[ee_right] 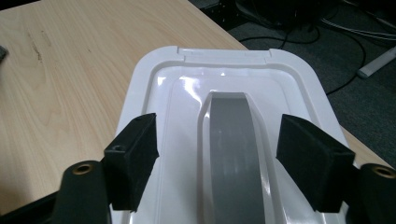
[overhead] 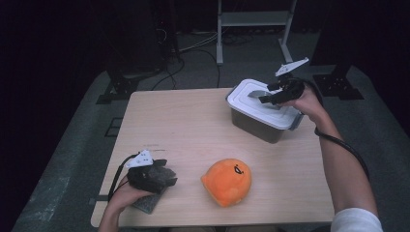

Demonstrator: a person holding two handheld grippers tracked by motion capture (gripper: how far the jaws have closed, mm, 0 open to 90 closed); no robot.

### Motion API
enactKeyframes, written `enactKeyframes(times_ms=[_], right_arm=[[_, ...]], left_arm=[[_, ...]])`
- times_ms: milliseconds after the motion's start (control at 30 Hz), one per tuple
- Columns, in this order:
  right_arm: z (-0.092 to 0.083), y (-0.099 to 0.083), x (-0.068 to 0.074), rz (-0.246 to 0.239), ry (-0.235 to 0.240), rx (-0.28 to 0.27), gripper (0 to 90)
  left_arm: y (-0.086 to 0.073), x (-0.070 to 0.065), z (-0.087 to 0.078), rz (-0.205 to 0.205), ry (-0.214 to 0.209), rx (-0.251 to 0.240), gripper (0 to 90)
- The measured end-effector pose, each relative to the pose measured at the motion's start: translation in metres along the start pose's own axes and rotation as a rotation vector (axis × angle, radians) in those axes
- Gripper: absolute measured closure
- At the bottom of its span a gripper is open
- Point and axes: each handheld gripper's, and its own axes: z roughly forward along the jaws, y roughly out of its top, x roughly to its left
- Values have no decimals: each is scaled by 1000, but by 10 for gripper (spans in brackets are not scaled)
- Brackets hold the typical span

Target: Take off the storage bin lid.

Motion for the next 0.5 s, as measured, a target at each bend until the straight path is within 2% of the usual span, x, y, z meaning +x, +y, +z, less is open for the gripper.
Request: enactKeyframes(times_ms=[200,367,467,500], right_arm=[[5,-6,-3,3,-8,6,383],[9,-9,-4,13,2,2,539],[10,-8,-4,5,0,3,574],[10,-9,-5,11,-2,0,639]], left_arm=[[0,0,0,1,-1,-2,129],[-1,1,-1,-4,-3,-6,129],[-1,1,-1,-7,-2,-5,129],[-2,1,-1,-8,-2,-3,124]])
